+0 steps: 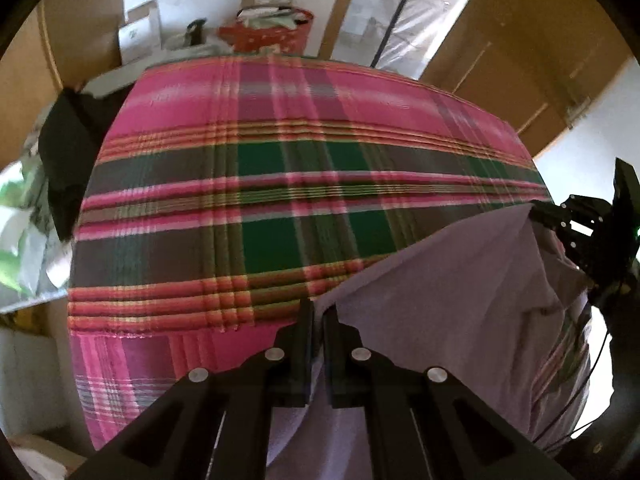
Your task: Fold clothes
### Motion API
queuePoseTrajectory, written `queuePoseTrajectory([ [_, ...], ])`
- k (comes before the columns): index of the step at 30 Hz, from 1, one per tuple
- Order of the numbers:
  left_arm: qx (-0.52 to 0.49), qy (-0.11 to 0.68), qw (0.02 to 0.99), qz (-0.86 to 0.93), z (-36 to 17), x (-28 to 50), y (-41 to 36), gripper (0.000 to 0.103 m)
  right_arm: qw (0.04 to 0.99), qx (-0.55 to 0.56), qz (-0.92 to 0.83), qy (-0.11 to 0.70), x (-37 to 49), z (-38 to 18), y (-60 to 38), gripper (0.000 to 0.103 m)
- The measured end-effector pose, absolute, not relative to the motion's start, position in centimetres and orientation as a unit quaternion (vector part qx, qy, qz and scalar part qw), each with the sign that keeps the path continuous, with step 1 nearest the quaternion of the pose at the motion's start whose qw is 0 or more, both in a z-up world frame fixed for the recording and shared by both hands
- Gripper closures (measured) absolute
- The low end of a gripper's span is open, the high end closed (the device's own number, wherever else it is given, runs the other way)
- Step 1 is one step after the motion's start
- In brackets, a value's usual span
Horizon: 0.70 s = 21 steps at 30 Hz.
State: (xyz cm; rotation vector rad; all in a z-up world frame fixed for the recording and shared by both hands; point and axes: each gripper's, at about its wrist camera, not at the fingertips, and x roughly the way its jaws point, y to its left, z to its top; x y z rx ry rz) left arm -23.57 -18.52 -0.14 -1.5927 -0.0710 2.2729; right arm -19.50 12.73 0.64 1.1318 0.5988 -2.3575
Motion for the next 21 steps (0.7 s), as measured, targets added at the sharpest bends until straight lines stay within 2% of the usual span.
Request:
queuePoseTrajectory([
  [10,-0.574,-0.040,0.166,0.801,-2.0,-24.5,-18.7,0.099,0.203,0.420,-0.837,0.287,-22.0,-1.7,10.3,0.098],
  [18,-0.582,-0.068,0.171,0.792,-1.6,-24.0,-20.2,0.095,0.194,0.434,-0.827,0.299,-21.9,-3.4,10.0,0.099],
  [21,-0.567,-0.080,0.160,0.804,0.1,-22.9,-22.2,0.094,0.178,0.439,-0.832,0.287,-22.0,-3.1,10.4,0.093],
])
